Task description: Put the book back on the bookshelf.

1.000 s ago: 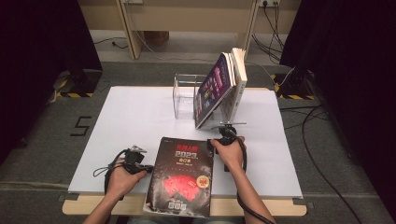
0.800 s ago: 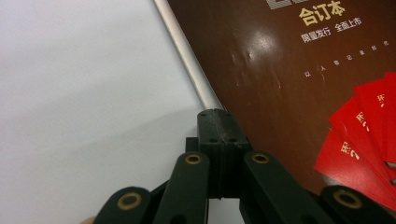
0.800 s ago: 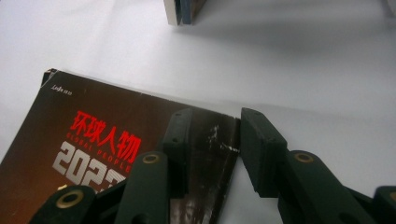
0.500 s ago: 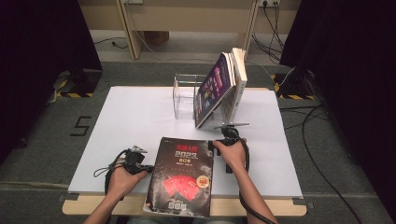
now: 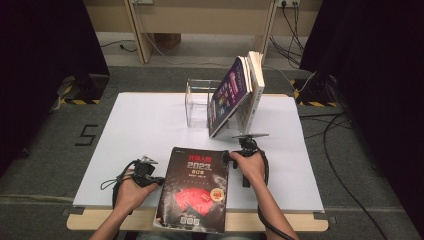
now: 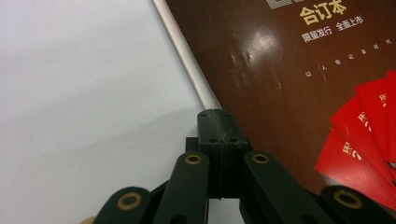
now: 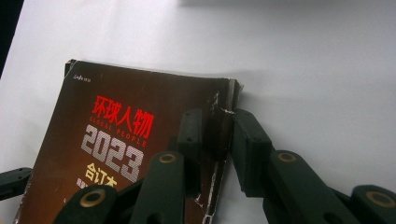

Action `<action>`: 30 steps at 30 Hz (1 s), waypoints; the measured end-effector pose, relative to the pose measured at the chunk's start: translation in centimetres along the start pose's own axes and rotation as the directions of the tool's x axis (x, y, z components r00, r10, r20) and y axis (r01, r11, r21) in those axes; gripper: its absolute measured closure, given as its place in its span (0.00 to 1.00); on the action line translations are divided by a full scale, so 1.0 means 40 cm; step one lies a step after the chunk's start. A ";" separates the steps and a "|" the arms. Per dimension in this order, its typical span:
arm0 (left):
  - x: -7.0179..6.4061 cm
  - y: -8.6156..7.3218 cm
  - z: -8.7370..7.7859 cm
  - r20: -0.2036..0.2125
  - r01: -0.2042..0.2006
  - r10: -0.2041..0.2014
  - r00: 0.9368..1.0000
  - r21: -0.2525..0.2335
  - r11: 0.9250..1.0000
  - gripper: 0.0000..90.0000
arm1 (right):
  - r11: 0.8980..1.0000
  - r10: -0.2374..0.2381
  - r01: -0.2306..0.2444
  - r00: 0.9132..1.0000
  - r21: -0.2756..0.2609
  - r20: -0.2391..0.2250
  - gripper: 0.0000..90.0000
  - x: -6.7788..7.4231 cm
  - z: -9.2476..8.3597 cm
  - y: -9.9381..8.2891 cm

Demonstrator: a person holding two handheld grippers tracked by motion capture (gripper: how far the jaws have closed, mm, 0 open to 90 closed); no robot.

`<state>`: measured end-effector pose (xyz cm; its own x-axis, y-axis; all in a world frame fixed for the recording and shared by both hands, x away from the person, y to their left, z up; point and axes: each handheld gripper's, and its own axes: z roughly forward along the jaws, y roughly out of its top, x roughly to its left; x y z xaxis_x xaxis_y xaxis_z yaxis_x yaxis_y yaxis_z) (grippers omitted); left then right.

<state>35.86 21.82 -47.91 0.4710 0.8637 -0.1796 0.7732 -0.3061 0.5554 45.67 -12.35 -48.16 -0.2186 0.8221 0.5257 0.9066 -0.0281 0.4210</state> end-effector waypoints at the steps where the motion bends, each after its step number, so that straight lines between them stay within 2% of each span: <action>1: 0.000 0.000 0.000 0.000 0.000 0.000 1.000 -0.001 1.000 1.00 | 1.000 0.005 -0.005 1.000 -0.004 -0.002 0.85 -0.001 0.000 -0.001; 3: -0.001 -0.001 0.000 -0.002 -0.001 0.001 1.000 -0.003 1.000 1.00 | 1.000 0.003 -0.004 1.000 -0.014 -0.001 0.88 -0.002 0.001 -0.003; 4: -0.001 -0.001 0.000 -0.003 -0.002 0.002 1.000 -0.003 1.000 1.00 | 1.000 0.022 -0.022 1.000 -0.014 -0.002 0.90 0.001 -0.003 -0.003; 8: -0.001 -0.002 -0.001 -0.004 -0.004 0.004 1.000 -0.005 1.000 1.00 | 0.999 0.013 -0.014 1.000 -0.036 -0.027 0.96 0.012 -0.017 -0.001; 16: 0.006 -0.004 -0.005 0.009 0.011 -0.011 1.000 -0.016 1.000 0.97 | 0.992 -0.022 0.015 0.999 -0.129 -0.048 0.98 0.043 -0.045 -0.008; 21: 0.009 0.003 -0.024 0.009 0.016 -0.016 1.000 -0.055 0.998 0.93 | 0.978 -0.063 0.048 0.995 -0.202 -0.071 0.98 0.076 -0.074 -0.007; 23: 0.009 0.006 -0.032 0.003 0.027 -0.027 1.000 -0.086 0.996 0.90 | 0.971 -0.078 0.058 0.994 -0.231 -0.074 0.98 0.089 -0.087 -0.004; 30: 0.008 0.016 -0.056 -0.015 0.041 -0.044 0.999 -0.167 0.985 0.77 | 0.937 -0.132 0.108 0.990 -0.332 -0.049 0.98 0.133 -0.128 0.001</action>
<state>35.54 22.82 -45.79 0.4302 0.8822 -0.1913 0.7098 -0.1997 0.6755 42.69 -10.88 -41.55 -0.3536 0.7896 0.5015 0.7061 -0.1263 0.6967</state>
